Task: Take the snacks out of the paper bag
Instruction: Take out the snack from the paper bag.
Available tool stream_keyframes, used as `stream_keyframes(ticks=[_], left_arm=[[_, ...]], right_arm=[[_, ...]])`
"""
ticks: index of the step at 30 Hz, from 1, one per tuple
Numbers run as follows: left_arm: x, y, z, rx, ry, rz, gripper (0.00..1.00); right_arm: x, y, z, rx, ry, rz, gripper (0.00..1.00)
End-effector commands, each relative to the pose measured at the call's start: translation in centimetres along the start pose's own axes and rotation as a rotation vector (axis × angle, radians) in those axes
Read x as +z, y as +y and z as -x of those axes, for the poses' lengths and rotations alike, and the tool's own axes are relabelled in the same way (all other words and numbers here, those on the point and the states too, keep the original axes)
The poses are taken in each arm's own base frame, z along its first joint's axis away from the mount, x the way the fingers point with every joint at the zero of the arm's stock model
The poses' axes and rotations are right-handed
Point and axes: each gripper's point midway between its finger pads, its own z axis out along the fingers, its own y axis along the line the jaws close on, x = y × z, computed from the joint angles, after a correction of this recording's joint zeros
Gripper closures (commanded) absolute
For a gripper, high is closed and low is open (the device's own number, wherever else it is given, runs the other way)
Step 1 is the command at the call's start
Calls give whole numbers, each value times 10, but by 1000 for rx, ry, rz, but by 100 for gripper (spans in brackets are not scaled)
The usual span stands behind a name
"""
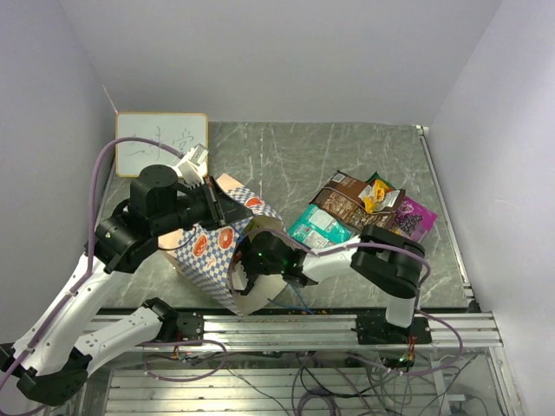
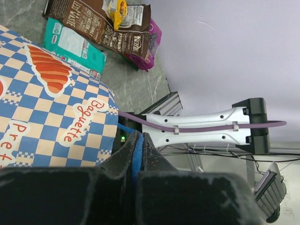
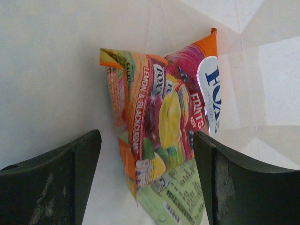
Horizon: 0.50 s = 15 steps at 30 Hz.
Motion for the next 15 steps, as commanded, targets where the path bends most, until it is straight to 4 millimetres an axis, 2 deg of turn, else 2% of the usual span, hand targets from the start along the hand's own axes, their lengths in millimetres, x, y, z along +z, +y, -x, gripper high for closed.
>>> stream_keyframes(ticks=[1, 4, 8, 15], left_arm=[[-13, -14, 6, 47, -10, -26, 93], [-13, -13, 4, 42, -6, -31, 93], [-14, -15, 7, 42, -18, -31, 93], [-11, -3, 13, 60, -52, 31, 93]], right_arm=[[20, -12, -3, -37, -18, -32, 23], [29, -15, -15, -32, 15, -52, 29], [29, -29, -18, -18, 36, -101, 57], [6, -43, -10, 46, 21, -130, 91]])
